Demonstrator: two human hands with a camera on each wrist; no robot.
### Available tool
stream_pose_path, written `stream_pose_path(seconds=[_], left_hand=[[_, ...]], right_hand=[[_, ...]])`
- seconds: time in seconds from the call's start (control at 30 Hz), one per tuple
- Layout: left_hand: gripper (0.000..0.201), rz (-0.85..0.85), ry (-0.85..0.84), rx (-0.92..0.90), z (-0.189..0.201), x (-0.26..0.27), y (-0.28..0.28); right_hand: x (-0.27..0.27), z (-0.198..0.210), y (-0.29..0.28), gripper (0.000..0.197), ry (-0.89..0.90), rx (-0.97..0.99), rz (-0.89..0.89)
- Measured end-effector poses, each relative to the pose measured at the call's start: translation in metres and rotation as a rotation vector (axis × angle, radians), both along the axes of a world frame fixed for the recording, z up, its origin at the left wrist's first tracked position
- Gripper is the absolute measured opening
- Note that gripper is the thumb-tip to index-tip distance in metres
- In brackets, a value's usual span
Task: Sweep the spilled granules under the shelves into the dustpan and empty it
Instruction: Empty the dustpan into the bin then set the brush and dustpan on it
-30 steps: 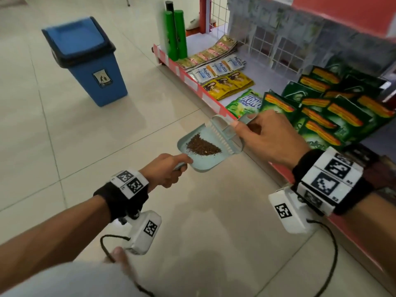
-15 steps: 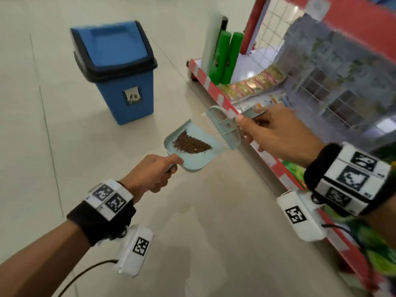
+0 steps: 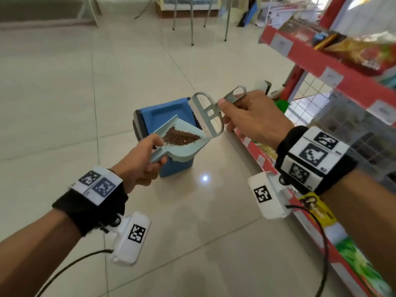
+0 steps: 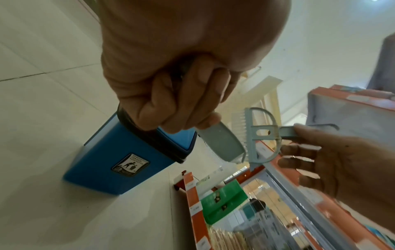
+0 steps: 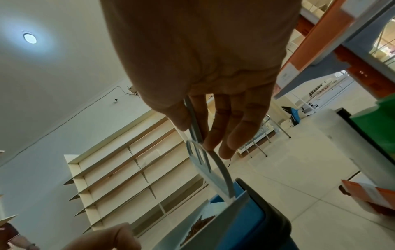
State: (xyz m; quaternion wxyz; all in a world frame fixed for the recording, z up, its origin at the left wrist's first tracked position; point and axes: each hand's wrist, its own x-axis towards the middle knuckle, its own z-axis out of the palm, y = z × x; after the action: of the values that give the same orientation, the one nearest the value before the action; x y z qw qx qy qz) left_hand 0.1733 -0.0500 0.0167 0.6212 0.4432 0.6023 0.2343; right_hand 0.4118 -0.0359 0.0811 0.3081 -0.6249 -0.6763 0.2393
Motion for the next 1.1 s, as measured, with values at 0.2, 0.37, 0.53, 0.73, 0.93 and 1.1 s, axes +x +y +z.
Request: stream_pose_path(seconds=[0.2, 0.37, 0.53, 0.73, 0.93, 1.1], left_hand=[[0.030, 0.098, -0.069, -0.202, 0.008, 0.000, 0.020], [0.031, 0.176, -0.056, -0.254, 0.001, -0.001, 0.047], [0.033, 0.207, -0.090, -0.308, -0.006, -0.008, 0.073], [0.018, 0.186, 0.000, -0.322, -0.001, -0.013, 0.088], [0.014, 0.076, 0.227, -0.192, -0.018, -0.017, 0.110], [0.038, -0.001, 0.513, 0.075, -0.014, -0.027, 0.122]], right_hand=[[-0.020, -0.010, 0.038, 0.049, -0.023, -0.110, 0.055], [-0.042, -0.030, 0.073, 0.053, -0.041, -0.117, 0.063], [-0.053, -0.045, 0.096, 0.045, -0.131, -0.113, 0.138], [-0.055, -0.045, 0.118, 0.050, -0.150, -0.150, 0.171], [-0.057, -0.054, 0.133, 0.051, -0.156, -0.143, 0.185], [-0.054, -0.054, 0.133, 0.051, -0.183, -0.102, 0.214]])
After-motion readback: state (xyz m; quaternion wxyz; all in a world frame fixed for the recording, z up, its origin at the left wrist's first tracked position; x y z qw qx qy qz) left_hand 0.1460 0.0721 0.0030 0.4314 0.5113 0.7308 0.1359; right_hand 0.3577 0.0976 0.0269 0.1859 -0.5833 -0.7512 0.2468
